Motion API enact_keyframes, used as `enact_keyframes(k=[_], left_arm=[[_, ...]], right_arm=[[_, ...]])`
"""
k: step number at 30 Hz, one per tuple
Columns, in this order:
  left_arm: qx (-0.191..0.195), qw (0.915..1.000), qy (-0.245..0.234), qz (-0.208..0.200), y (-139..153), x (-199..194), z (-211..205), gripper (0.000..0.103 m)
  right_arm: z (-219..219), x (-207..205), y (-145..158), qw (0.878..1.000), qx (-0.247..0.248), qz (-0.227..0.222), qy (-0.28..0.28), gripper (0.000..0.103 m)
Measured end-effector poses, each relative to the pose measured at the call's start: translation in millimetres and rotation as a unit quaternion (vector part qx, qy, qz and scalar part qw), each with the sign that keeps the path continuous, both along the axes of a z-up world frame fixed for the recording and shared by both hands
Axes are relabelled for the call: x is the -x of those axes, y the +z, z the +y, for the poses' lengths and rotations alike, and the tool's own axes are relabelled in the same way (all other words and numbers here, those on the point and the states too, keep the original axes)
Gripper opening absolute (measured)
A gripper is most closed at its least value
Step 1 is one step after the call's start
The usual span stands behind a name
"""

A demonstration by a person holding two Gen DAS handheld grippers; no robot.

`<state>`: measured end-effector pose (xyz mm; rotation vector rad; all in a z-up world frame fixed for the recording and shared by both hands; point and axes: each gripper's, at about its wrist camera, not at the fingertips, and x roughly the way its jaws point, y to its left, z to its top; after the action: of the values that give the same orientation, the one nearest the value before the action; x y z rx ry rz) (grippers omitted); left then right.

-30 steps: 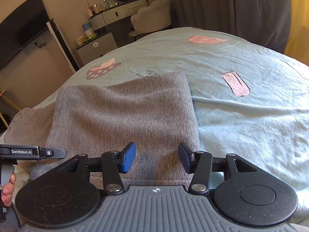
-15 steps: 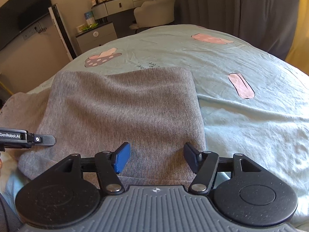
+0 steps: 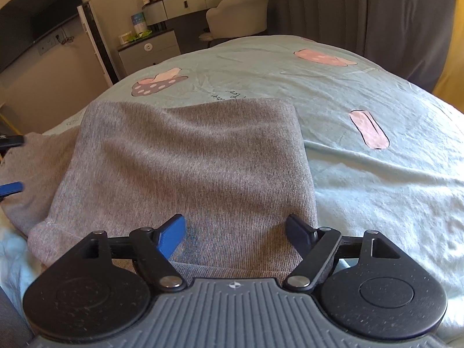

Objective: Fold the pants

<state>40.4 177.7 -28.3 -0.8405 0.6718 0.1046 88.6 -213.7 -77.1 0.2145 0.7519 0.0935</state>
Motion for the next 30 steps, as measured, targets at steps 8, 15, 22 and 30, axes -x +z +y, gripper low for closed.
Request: enact_keyframes(k=[8,15,22,30], left_arm=[[-0.010,0.9923,0.106,0.062,-22.8,28.6,105.8,0.097],[0.107,0.9875,0.114,0.016,-59.5,10.8,146.5,0.096],[0.209,0.9683,0.137,-0.006,-80.2,-24.4,173.4,0.070],[0.157,0.9838,0.063,-0.059,-73.1,-34.4,171.8,0.036]], right_arm=[[-8.3,-4.6,-2.2,0.999,-0.033,0.000,-0.004,0.083],[-9.7,-7.6,-3.5,0.999,-0.043,0.002,-0.007,0.085],[-8.4,-9.5,-4.2,0.999,-0.044,0.003,-0.009,0.087],[-7.0,-12.6,-6.3,0.999,-0.042,0.002,-0.009,0.090]])
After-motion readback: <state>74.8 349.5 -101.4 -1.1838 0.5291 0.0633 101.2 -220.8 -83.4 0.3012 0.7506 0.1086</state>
